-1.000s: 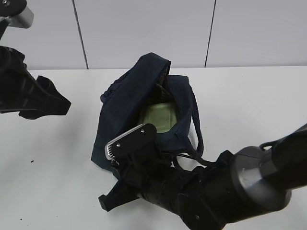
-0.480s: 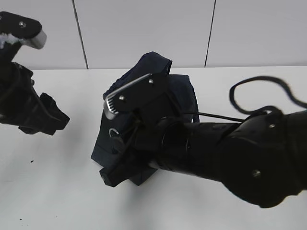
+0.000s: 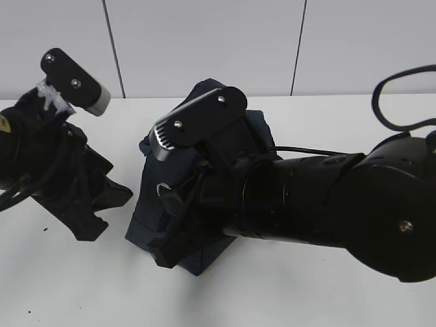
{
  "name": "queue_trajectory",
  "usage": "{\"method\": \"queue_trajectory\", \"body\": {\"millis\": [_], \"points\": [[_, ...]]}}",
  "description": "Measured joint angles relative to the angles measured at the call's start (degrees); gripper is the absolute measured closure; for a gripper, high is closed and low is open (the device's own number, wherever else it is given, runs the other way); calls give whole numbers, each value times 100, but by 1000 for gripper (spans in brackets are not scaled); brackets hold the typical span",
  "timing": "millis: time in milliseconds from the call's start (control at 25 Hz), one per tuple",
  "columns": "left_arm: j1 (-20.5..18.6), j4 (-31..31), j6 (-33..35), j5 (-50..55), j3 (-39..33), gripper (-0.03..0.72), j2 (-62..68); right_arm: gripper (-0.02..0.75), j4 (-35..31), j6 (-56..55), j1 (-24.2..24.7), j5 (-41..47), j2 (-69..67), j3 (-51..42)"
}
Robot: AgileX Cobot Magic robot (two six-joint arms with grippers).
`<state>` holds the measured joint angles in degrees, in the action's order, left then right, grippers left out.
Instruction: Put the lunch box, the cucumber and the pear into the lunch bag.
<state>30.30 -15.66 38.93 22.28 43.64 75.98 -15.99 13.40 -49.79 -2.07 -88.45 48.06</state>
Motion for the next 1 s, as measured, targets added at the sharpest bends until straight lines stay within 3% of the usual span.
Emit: {"method": "queue_trajectory", "body": {"millis": [160, 400, 800, 920, 1000], "points": [[233, -22, 365, -111, -30, 335, 0, 732, 0, 0, 0, 21, 0, 7], [262, -172, 554, 105, -36, 319, 152, 732, 0, 11, 0, 28, 0, 7], [262, -1099, 1321, -74, -36, 326, 496, 732, 0, 11, 0, 207, 0, 110], [262, -1292, 1327, -197, -36, 424, 685, 732, 0, 11, 0, 260, 0, 148], [262, -1436, 1344, -284, -36, 551, 775, 732, 0, 11, 0, 284, 0, 158]]}}
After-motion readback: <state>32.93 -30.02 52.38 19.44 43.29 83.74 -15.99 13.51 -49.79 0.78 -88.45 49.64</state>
